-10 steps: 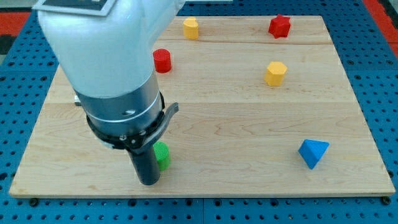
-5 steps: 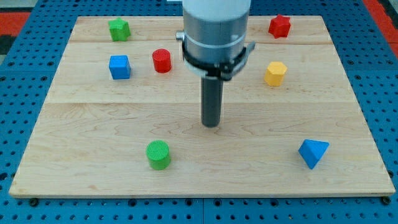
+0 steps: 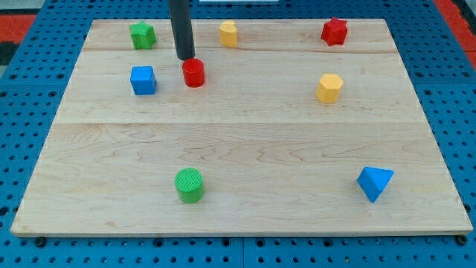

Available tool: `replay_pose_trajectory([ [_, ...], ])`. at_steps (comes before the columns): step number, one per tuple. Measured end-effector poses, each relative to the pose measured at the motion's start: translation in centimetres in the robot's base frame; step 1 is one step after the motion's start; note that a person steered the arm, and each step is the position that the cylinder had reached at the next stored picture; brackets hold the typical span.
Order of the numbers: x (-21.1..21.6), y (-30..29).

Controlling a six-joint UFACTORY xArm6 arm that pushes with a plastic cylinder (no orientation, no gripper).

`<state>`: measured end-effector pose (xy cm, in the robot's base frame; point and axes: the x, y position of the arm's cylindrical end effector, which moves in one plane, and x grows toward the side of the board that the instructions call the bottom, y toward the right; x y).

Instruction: Push the red circle to the bottom left of the board

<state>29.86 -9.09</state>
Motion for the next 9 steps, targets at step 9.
replay_pose_trajectory([
  [9, 20.5, -9.7],
])
